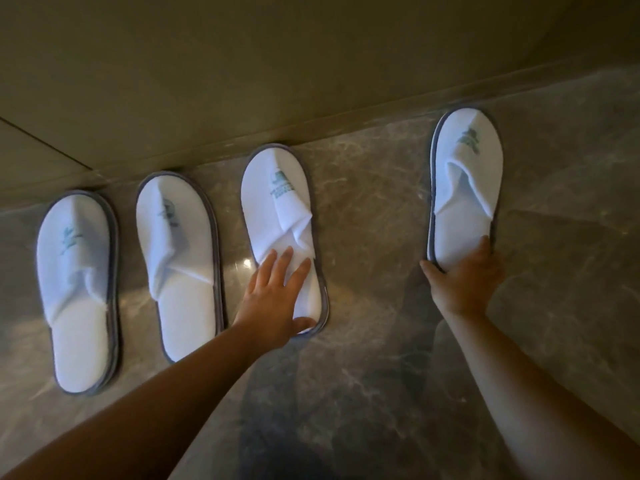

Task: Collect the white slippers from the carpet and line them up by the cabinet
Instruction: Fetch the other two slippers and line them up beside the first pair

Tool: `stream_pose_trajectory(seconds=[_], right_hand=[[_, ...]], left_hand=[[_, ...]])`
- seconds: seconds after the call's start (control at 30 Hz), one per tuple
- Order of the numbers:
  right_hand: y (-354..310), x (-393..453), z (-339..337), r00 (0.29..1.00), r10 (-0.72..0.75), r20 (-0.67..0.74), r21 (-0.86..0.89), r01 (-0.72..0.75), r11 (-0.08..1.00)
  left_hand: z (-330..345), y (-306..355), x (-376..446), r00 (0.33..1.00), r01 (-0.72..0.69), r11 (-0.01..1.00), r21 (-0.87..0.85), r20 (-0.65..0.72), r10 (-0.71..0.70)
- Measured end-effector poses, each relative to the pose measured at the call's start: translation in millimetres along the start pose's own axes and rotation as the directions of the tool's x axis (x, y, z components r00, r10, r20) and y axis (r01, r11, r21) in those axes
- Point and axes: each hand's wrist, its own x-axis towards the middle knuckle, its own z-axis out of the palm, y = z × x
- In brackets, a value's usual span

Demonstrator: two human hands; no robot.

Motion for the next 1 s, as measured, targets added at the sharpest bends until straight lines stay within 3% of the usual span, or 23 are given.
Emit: stream_pose_trajectory(seconds=[0.37, 1.0], right_hand=[[0.4, -53.4, 12.0, 0.948, -0.279, 0.152, 0.154, 0.256, 0.954], [-5.4, -51.6, 19.3, 0.944, -0.291, 0.159, 0.137, 0.27, 0.953]], left_hand=[[-0.7, 2.4, 1.6, 1.0, 0.016, 1.0, -0.006, 0.001, -0.016], [-0.9, 3.9, 1.9, 1.0, 0.015, 1.0, 0.001, -0.006, -0.015]])
